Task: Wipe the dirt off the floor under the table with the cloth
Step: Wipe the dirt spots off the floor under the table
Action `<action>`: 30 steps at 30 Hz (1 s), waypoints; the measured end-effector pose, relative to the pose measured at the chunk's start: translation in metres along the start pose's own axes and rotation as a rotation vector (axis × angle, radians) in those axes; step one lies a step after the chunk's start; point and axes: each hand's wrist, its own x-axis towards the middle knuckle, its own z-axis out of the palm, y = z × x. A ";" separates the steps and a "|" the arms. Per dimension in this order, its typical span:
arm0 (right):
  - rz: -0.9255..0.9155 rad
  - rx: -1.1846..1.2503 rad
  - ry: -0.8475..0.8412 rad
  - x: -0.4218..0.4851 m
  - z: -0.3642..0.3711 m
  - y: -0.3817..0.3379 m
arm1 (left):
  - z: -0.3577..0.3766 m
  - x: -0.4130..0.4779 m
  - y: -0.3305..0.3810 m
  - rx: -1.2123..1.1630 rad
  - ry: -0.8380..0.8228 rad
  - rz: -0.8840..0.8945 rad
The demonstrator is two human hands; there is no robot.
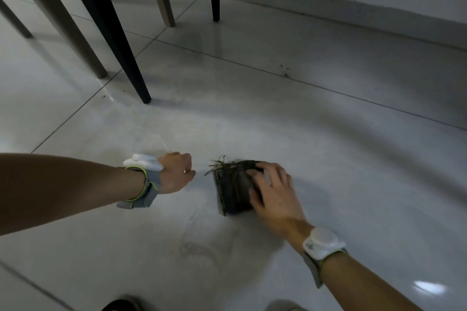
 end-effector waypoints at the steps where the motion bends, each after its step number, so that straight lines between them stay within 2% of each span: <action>1: -0.107 -0.065 -0.031 0.006 0.005 -0.003 | 0.002 0.000 0.000 0.012 0.026 0.011; 5: -0.370 -0.267 -0.182 0.025 0.026 -0.009 | 0.007 0.004 0.007 0.027 0.119 0.092; 8: -0.376 -0.274 -0.178 0.025 0.033 0.005 | 0.007 0.005 0.013 0.029 0.146 0.170; 10: -0.210 -0.264 -0.145 0.021 0.030 0.025 | 0.009 0.004 0.015 0.041 0.162 0.193; 14: 0.322 -0.258 -0.010 -0.014 -0.001 0.103 | 0.014 0.006 0.014 0.032 0.172 0.226; 18: 0.835 -0.209 0.074 -0.096 -0.045 0.194 | 0.018 0.009 0.014 0.027 0.159 0.257; 20: 1.073 -0.192 0.127 -0.151 -0.062 0.219 | 0.019 0.010 0.014 0.019 0.163 0.252; 22: 1.230 -0.189 0.198 -0.200 -0.070 0.227 | 0.020 0.011 0.012 0.038 0.176 0.263; 24: 1.297 -0.176 0.221 -0.226 -0.070 0.221 | 0.021 0.010 0.009 0.059 0.167 0.285; 26: 1.286 -0.154 0.216 -0.228 -0.067 0.209 | 0.019 0.008 0.006 0.099 0.146 0.294; 28: 1.211 -0.144 0.178 -0.221 -0.062 0.195 | 0.014 0.009 0.001 0.167 0.119 0.314; 30: 1.032 -0.157 0.091 -0.214 -0.053 0.179 | 0.009 0.007 0.000 0.224 0.061 0.321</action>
